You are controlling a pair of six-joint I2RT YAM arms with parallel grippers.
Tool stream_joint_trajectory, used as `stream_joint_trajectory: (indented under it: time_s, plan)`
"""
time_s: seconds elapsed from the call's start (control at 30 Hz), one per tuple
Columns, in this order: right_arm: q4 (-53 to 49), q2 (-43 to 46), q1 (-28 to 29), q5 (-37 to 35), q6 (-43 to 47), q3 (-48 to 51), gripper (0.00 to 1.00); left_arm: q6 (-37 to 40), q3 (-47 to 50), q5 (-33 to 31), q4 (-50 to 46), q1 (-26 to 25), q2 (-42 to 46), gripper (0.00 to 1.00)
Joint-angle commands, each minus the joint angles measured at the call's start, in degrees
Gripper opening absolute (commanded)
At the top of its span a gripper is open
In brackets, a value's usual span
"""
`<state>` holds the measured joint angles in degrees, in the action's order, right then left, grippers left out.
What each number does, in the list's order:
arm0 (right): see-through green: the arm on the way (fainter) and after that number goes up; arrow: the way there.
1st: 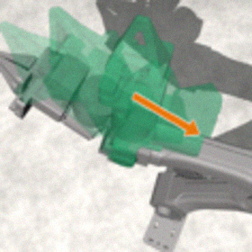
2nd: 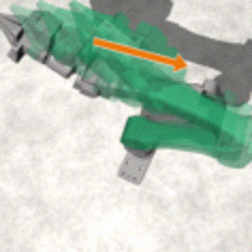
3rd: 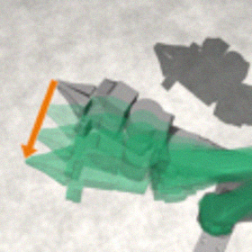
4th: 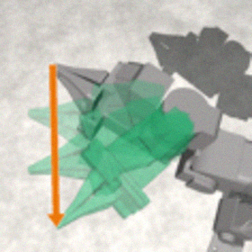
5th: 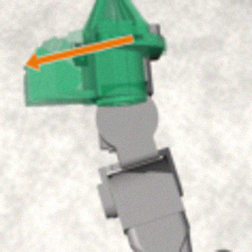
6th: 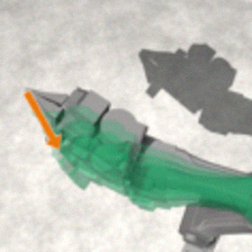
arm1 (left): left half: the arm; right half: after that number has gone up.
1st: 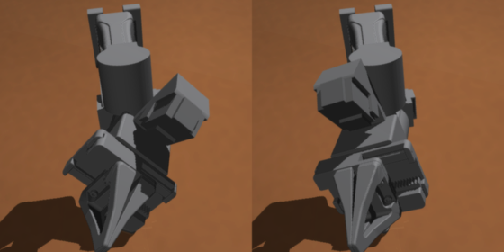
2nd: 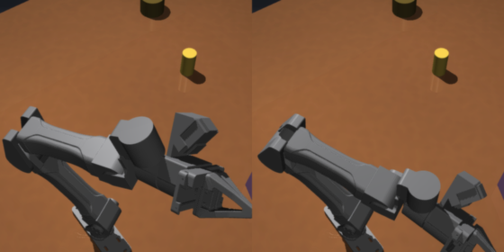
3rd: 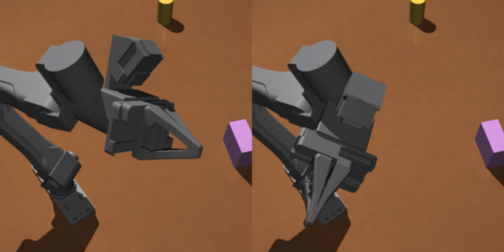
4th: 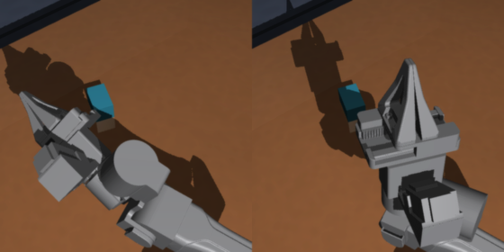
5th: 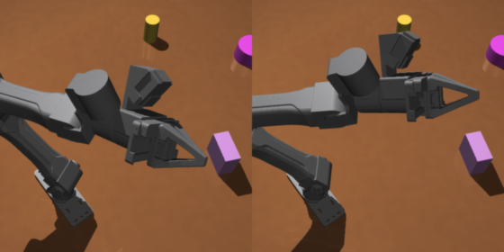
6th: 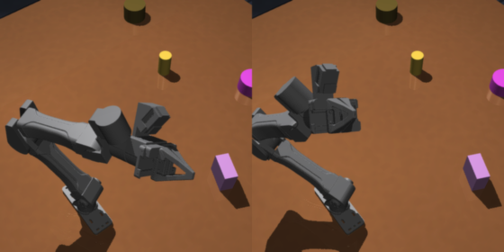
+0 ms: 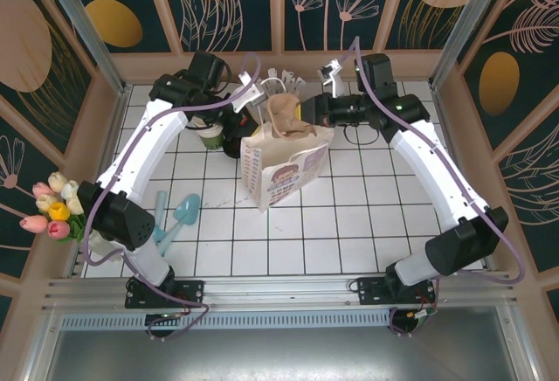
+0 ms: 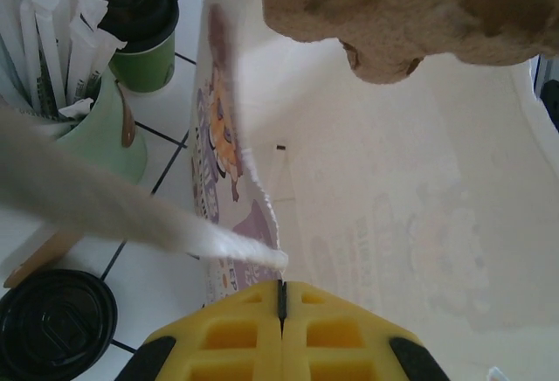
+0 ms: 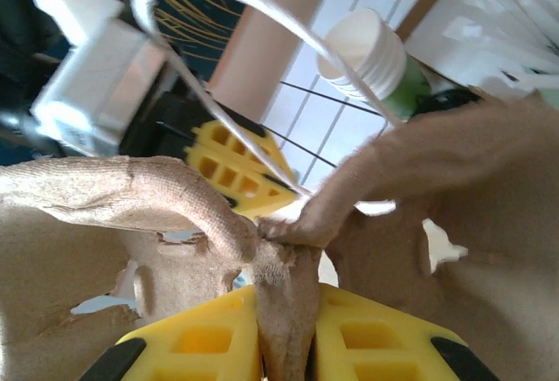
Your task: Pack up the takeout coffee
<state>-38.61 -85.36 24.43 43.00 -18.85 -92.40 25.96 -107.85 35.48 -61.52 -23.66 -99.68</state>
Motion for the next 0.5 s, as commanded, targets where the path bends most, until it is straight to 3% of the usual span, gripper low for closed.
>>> stream_joint_trajectory:
  time_s: [0.0, 0.47]
  plan:
    - [-3.8, -1.3, 0.9, -3.3, -0.8, 0.7, 0.18, -2.3, -2.4, 0.7, 1.9, 0.2, -0.8, 0.05]
    - [-9.2, -3.8, 6.0, -22.0, -0.6, 1.6, 0.18, -5.4, -3.7, 2.5, 2.6, 0.2, -2.4, 0.03]
